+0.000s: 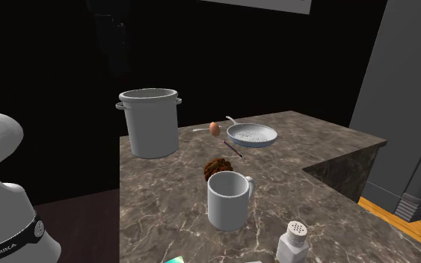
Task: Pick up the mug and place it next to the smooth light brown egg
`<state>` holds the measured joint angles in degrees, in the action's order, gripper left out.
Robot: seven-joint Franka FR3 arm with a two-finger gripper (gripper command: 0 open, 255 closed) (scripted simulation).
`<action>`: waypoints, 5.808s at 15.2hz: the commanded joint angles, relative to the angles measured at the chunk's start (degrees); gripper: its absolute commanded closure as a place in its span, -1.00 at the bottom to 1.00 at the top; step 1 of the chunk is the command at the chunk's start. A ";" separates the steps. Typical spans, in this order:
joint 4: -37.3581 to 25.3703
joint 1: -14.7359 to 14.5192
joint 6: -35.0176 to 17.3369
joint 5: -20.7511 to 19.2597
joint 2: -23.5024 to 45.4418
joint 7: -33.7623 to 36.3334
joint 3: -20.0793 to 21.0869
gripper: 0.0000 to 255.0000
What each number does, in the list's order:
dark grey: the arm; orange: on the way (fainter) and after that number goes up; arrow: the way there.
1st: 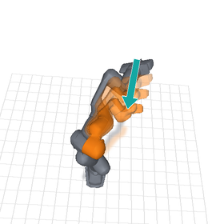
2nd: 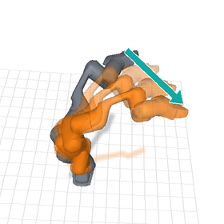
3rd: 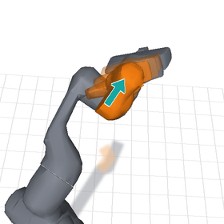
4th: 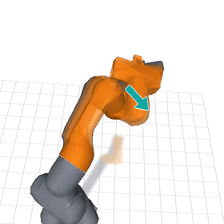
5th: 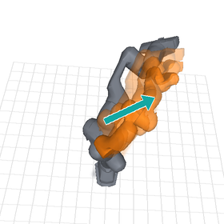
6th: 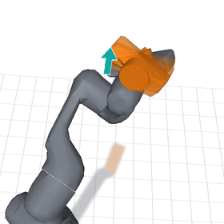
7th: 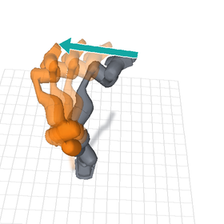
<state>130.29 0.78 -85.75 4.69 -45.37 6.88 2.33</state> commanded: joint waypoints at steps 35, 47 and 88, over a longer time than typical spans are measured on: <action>2.68 2.37 -45.91 -4.96 44.81 -18.28 -8.36 -1.00; 2.67 2.37 -45.90 -4.96 44.82 -18.28 -8.36 1.00; -13.53 0.45 -20.53 -5.34 35.64 -13.50 -5.55 1.00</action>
<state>116.53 1.79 -106.29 -0.79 -9.50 -7.92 -3.97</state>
